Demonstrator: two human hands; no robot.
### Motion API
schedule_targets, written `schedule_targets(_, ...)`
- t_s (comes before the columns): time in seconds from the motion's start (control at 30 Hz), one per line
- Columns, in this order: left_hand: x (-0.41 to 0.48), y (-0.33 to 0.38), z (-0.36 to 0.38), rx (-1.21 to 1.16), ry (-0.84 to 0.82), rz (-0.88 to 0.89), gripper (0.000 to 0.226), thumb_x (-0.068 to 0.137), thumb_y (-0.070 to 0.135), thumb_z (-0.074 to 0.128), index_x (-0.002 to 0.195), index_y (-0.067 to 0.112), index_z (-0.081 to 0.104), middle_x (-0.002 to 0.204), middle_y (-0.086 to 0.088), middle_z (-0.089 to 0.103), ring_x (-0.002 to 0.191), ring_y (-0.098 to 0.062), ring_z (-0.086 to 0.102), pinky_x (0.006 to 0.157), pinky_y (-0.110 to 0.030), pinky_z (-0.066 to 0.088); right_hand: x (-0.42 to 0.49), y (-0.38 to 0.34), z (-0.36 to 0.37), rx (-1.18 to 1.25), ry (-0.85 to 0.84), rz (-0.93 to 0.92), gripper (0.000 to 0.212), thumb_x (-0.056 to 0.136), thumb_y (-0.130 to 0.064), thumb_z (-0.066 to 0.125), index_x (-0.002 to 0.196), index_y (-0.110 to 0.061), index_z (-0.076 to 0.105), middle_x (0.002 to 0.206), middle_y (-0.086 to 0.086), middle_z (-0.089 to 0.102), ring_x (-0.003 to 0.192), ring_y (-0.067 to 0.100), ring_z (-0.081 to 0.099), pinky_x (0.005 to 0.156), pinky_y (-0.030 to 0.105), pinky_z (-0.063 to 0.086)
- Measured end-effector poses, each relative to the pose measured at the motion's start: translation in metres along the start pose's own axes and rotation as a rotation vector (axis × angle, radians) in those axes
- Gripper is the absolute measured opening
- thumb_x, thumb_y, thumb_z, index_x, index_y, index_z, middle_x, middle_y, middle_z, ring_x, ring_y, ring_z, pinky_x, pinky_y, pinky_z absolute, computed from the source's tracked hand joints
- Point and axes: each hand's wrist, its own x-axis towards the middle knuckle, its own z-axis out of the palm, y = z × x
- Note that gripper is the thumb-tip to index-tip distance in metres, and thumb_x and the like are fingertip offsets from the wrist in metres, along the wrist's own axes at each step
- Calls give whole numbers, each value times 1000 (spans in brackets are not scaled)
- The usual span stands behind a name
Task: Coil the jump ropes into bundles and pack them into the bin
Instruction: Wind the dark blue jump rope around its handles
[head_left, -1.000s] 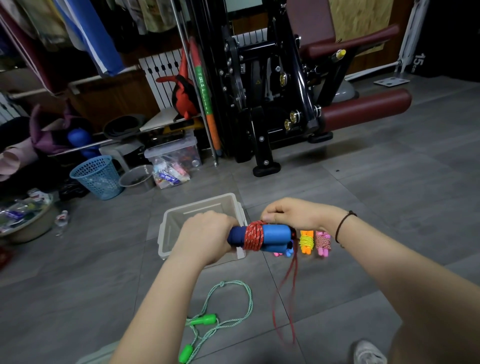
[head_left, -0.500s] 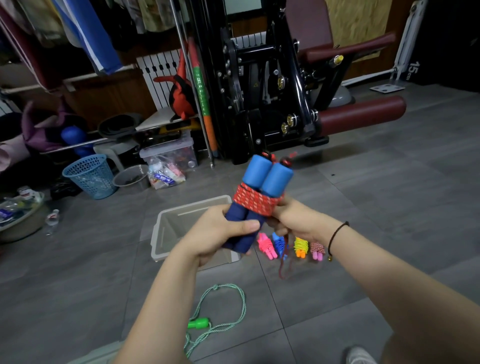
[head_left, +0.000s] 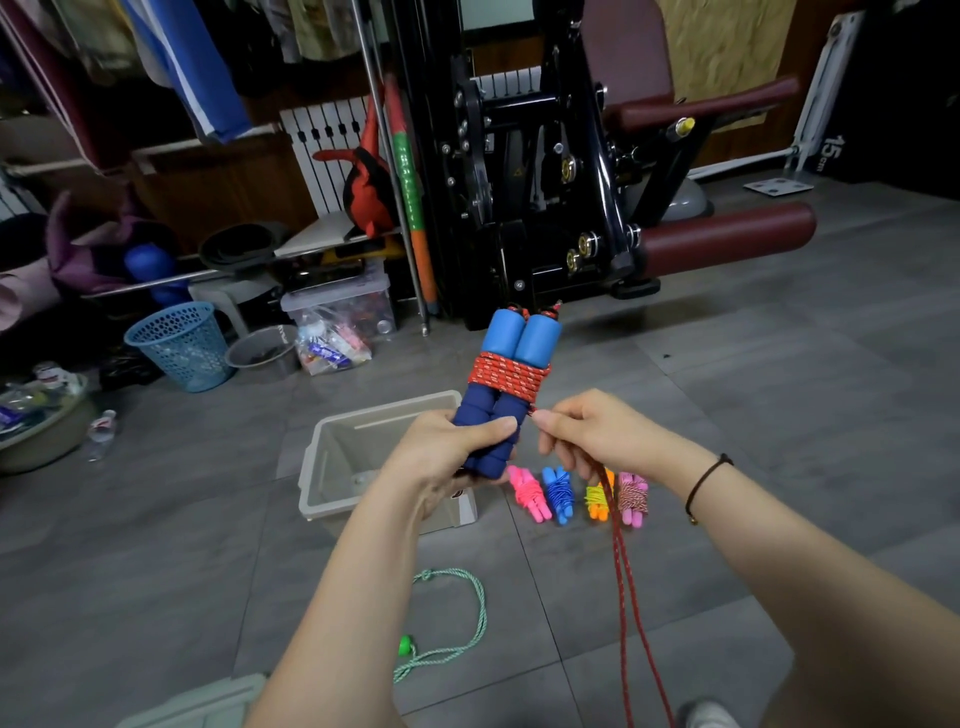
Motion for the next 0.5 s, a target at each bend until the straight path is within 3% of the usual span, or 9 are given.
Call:
schedule_targets(0.1, 5, -3, -1, 104, 117, 51, 26, 74, 11, 78, 93, -3, 68, 84, -20, 67, 70, -26, 63, 70, -43, 56, -5, -7, -2, 121, -62, 36, 38, 100, -28, 42, 80, -3, 63, 51, 5, 54, 36, 12, 50, 40, 21, 43)
schedule_targets(0.2, 14, -5, -5, 271, 263, 85, 32, 62, 23, 86, 81, 3, 70, 75, -18, 69, 62, -26, 63, 69, -52, 58, -10, -10, -8, 134, -82, 54, 40, 100, -30, 42, 82, -2, 64, 50, 5, 54, 34, 12, 47, 39, 19, 40)
schedule_targets(0.3, 14, -6, -3, 545, 350, 117, 35, 58, 34, 84, 74, 7, 67, 68, -12, 68, 58, -24, 62, 58, -40, 58, -14, -12, -11, 94, -96, 43, 39, 99, -31, 45, 80, -4, 66, 47, 3, 51, 30, 10, 37, 35, 19, 32)
schedule_targets(0.37, 11, -7, 0, 800, 389, 85, 36, 65, 37, 79, 72, 7, 61, 66, -7, 62, 60, -25, 58, 48, -31, 45, -17, -12, -14, 81, -91, 16, 38, 97, -33, 49, 77, -8, 69, 44, 1, 49, 32, 10, 32, 35, 19, 27)
schedule_targets(0.43, 9, -10, 2, 1000, 394, 60, 36, 68, 40, 76, 73, 10, 56, 75, -9, 60, 69, -29, 58, 51, -28, 37, -19, -13, -17, 25, -49, -42, 32, 93, -34, 55, 76, -13, 72, 46, -1, 49, 39, 10, 36, 40, 19, 32)
schedule_targets(0.5, 10, -14, 6, 1116, 325, 82, 30, 69, 39, 73, 78, 13, 61, 83, -12, 63, 78, -34, 62, 56, -27, 39, -18, -11, -19, -44, 7, -110, 25, 89, -31, 62, 78, -12, 74, 57, 6, 60, 54, 8, 48, 55, 21, 42)
